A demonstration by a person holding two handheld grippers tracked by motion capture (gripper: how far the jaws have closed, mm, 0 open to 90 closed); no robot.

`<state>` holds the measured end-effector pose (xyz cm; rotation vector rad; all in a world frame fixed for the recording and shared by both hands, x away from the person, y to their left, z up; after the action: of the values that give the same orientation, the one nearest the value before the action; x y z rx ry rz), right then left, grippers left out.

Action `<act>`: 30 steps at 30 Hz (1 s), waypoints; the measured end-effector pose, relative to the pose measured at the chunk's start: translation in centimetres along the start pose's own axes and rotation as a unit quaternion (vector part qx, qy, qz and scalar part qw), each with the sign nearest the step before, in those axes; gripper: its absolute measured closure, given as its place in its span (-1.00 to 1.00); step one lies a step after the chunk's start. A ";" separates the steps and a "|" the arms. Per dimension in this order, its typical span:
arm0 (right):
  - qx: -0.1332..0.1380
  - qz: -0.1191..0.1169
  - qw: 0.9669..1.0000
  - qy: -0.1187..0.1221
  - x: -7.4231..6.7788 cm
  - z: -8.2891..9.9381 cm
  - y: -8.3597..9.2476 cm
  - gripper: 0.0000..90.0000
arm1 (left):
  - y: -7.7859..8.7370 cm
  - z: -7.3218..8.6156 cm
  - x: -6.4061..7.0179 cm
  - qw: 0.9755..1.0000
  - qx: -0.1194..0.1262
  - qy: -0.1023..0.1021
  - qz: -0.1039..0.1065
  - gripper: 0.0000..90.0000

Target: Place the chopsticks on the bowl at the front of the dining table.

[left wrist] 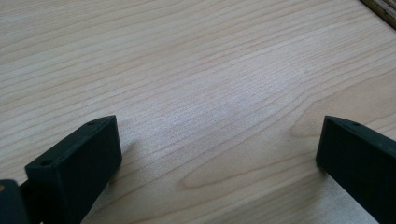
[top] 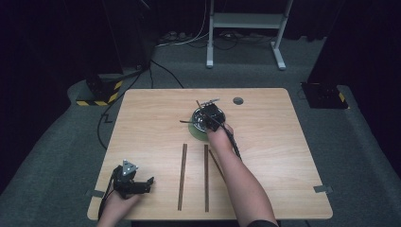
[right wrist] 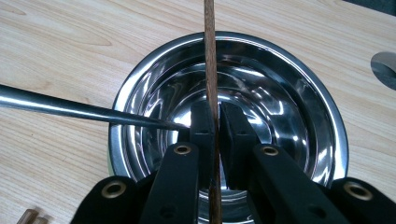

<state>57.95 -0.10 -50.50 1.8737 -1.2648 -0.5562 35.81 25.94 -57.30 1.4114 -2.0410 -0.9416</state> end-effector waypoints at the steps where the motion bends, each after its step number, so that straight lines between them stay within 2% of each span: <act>1: 0.001 0.000 1.000 0.000 0.0 0.0 0.0 0.87 | 0.0 0.0 0.0 1.000 0.000 0.000 0.001 -0.99; 8: 0.004 -0.003 1.000 -0.002 0.0 -0.1 -0.1 0.85 | 0.0 0.0 0.0 1.000 0.000 0.000 0.000 -0.99; 15: 0.009 -0.006 1.000 -0.001 -0.1 -0.2 0.1 0.55 | 0.0 0.0 0.0 1.000 0.000 0.000 0.001 -0.99; 23: 0.017 -0.008 1.000 0.012 -0.2 0.0 1.8 0.43 | 0.0 0.0 0.0 1.000 0.001 0.000 0.001 -0.99; 29: 0.028 -0.004 0.999 0.023 -0.1 1.0 3.3 0.42 | 0.0 0.0 0.0 1.000 0.001 -0.002 0.003 -0.99; 30: 0.029 -0.007 0.999 0.021 0.1 1.6 4.0 0.37 | 0.0 0.0 0.0 1.000 0.001 -0.002 0.003 -0.99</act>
<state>54.54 -1.50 -48.21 1.9336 -1.2525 -0.4898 35.84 25.89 -57.31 1.4044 -2.0491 -0.9402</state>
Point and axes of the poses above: each handheld gripper's, and its own axes: y roughly backward along the jaws, z roughly out of its underside, x roughly to its right, the point moved 6 cm from there along -y, roughly forward along the jaws, and after that the axes turned 5 degrees about -x, right-handed, at the moved point
